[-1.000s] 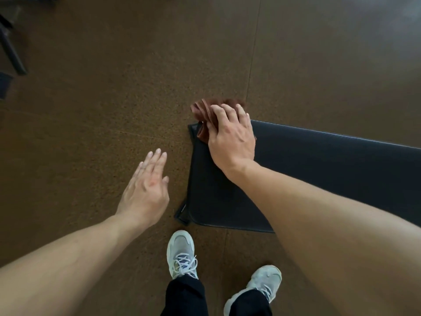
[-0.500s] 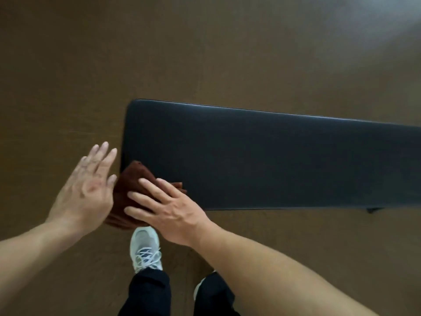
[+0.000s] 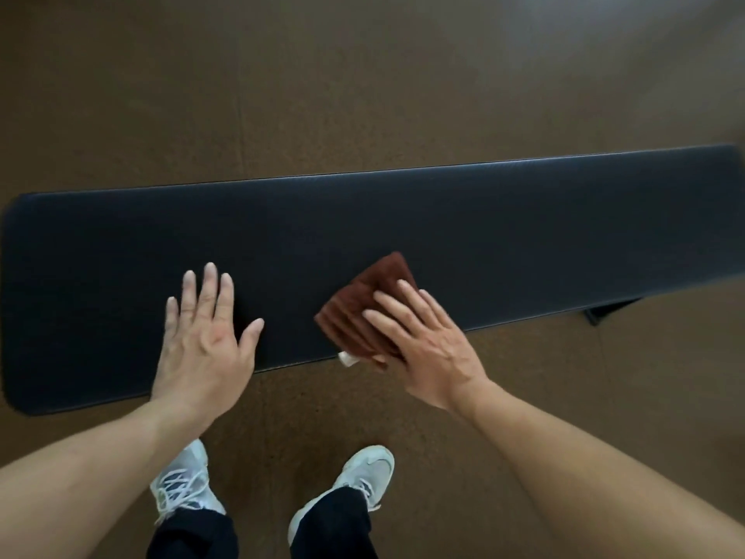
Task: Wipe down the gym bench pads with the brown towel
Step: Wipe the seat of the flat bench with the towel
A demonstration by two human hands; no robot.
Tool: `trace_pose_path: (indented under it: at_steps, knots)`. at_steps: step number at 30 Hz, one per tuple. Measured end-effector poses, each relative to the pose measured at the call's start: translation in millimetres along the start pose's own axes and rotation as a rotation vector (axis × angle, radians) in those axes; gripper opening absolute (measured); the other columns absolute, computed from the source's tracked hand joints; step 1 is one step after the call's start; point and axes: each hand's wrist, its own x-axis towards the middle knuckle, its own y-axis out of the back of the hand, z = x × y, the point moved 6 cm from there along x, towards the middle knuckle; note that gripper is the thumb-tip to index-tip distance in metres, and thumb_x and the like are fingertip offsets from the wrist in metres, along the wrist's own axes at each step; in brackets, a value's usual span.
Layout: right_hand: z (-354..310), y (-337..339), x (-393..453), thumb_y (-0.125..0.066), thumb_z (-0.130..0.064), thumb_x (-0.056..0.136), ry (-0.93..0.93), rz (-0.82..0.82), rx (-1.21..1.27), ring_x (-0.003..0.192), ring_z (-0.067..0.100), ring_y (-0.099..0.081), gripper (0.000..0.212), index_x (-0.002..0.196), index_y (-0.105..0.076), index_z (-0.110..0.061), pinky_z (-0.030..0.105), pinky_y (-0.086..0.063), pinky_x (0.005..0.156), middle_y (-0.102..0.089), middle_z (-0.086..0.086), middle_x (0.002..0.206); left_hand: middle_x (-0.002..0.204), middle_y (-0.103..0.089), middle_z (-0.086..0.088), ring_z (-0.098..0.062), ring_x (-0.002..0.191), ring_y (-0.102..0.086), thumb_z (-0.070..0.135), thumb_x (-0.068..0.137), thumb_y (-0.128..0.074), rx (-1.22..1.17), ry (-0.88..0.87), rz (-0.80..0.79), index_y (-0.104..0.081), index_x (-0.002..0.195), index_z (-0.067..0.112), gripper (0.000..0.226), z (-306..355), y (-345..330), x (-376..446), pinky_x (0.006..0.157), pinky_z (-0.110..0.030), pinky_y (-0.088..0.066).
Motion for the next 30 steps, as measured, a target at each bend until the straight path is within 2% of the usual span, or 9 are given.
trace_pose_path:
  at_steps: [5,8,10,13,16,20,23,26,30]
  knots:
    - [127,17,-72,-0.037,-0.053,0.106,-0.627,0.101,0.165,0.161,0.020,-0.002,0.060,0.162,-0.027,-0.032,0.044,-0.008,0.131,-0.023,-0.006,0.171,0.163,0.029,-0.012,-0.028,0.150,0.027,0.082,0.087,-0.012,0.167,0.060,-0.061,0.023,0.156,0.022,0.097,13,-14,2,0.125,-0.049,0.006]
    - [173,36,-92,-0.039,-0.056,0.107,-1.068,0.209,0.380,0.161,0.019,0.002,0.066,0.164,-0.017,-0.032,0.049,-0.018,0.127,-0.012,-0.009,0.173,0.162,0.030,-0.010,-0.027,0.150,0.027,0.087,0.084,-0.012,0.200,0.043,-0.059,0.023,0.155,0.024,0.102,10,-8,4,0.125,-0.048,0.005]
    - [180,40,-81,-0.040,-0.054,0.107,-1.225,0.255,0.472,0.161,0.022,0.003,0.066,0.164,-0.018,-0.030,0.053,-0.020,0.126,-0.011,-0.007,0.174,0.160,0.032,-0.009,-0.025,0.150,0.028,0.089,0.082,-0.013,0.208,0.040,-0.081,0.024,0.155,0.026,0.103,10,-9,2,0.125,-0.046,0.005]
    - [164,42,-49,-0.040,-0.047,0.109,-1.303,0.322,0.527,0.161,0.028,0.000,0.061,0.164,-0.021,-0.029,0.052,-0.015,0.127,-0.013,-0.003,0.174,0.160,0.033,-0.007,-0.024,0.149,0.030,0.090,0.081,-0.014,0.200,0.038,-0.071,0.025,0.154,0.029,0.102,10,-9,2,0.125,-0.046,0.007]
    - [122,37,-14,-0.042,-0.045,0.109,-1.168,0.337,0.445,0.161,0.025,-0.005,0.056,0.162,-0.028,-0.034,0.054,-0.025,0.125,-0.020,-0.007,0.172,0.160,0.036,-0.007,-0.023,0.148,0.033,0.091,0.081,-0.009,0.184,0.019,-0.057,0.029,0.152,0.030,0.101,6,-11,3,0.124,-0.045,0.010]
    - [27,32,42,-0.048,-0.042,0.106,-0.796,0.313,0.344,0.160,0.023,-0.013,0.051,0.156,-0.041,-0.036,0.052,-0.027,0.125,-0.032,-0.010,0.168,0.160,0.037,-0.006,-0.022,0.147,0.036,0.090,0.082,-0.009,0.155,-0.038,-0.034,0.031,0.151,0.032,0.099,1,-14,0,0.124,-0.044,0.013]
    - [-66,22,75,-0.051,-0.037,0.105,-0.448,0.256,0.283,0.159,0.024,-0.017,0.049,0.154,-0.046,-0.034,0.051,-0.025,0.127,-0.038,-0.007,0.165,0.164,0.030,-0.003,-0.016,0.148,0.033,0.077,0.094,-0.017,0.057,-0.155,-0.017,0.016,0.156,0.034,0.082,-12,-10,0,0.125,-0.041,0.011]
    - [-146,4,80,-0.054,-0.033,0.104,-0.137,0.168,0.247,0.161,0.024,-0.013,0.052,0.155,-0.044,-0.033,0.047,-0.017,0.130,-0.036,-0.005,0.166,0.169,0.007,-0.001,-0.013,0.155,0.013,0.054,0.102,-0.024,0.087,-0.353,-0.003,-0.009,0.160,0.027,0.066,-46,-3,-15,0.126,-0.041,-0.005]
    - [-138,8,88,-0.051,-0.035,0.103,-0.037,0.128,0.168,0.159,0.023,-0.020,0.052,0.155,-0.047,-0.032,0.047,-0.023,0.128,-0.042,-0.006,0.163,0.170,-0.006,-0.003,-0.019,0.156,-0.001,0.048,0.102,-0.027,0.173,-0.310,-0.009,-0.021,0.160,0.020,0.064,-138,10,-42,0.124,-0.044,-0.012]
